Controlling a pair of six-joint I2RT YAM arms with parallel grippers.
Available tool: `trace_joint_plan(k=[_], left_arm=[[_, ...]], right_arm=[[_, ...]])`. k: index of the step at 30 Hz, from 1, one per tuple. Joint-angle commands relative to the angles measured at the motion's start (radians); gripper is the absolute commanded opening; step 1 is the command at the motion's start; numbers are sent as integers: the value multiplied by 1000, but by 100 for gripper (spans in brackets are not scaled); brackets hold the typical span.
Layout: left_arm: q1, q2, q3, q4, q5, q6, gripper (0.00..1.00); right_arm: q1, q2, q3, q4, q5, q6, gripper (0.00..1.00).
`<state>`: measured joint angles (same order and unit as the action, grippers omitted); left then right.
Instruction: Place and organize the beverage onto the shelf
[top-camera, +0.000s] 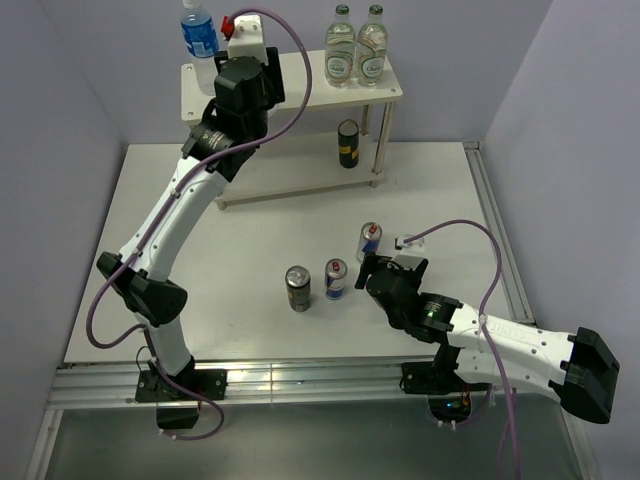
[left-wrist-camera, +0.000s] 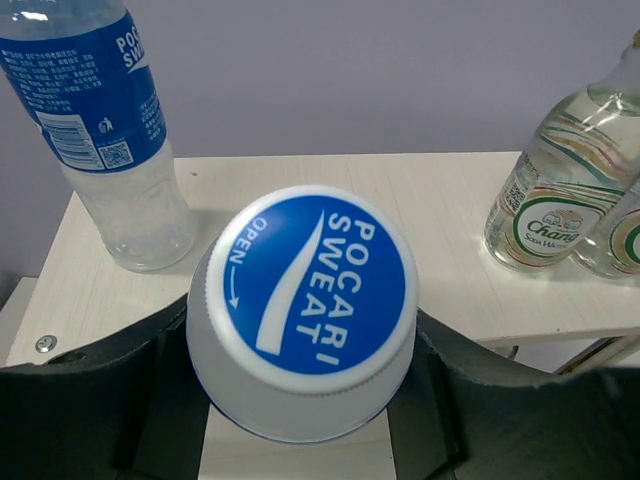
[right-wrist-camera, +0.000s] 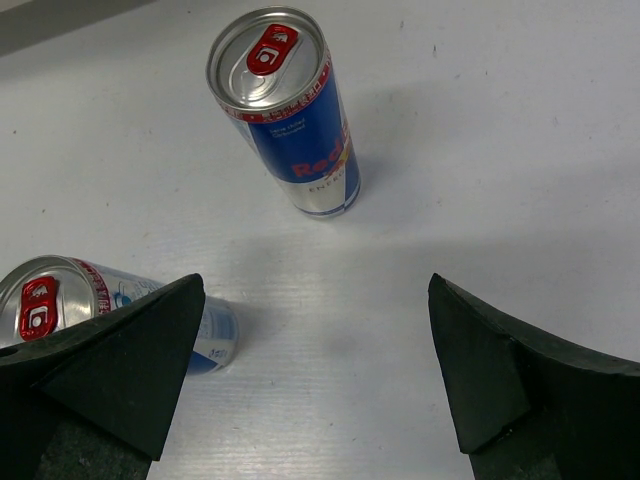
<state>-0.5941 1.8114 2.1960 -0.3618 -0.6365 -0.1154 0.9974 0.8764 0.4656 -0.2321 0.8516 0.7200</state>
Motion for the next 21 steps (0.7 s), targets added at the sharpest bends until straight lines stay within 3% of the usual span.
trace_joint_plan(k=[1,11,17,19,21], left_arm=[[14,-21,64,182,-37,45,0],[30,49,156,204,-54,95,1],[48,58,136,221,-51,85,9],[60,65,137,219,-42,77,15],[66,66,137,222,-34,74,33]], right_arm=[[7,-19,16,11,32,9,100],[7,-13,18,11,30,6,100],[7,-7,19,13,30,4,100],[6,-4,22,13,30,6,100],[7,-1,24,13,30,4,100]])
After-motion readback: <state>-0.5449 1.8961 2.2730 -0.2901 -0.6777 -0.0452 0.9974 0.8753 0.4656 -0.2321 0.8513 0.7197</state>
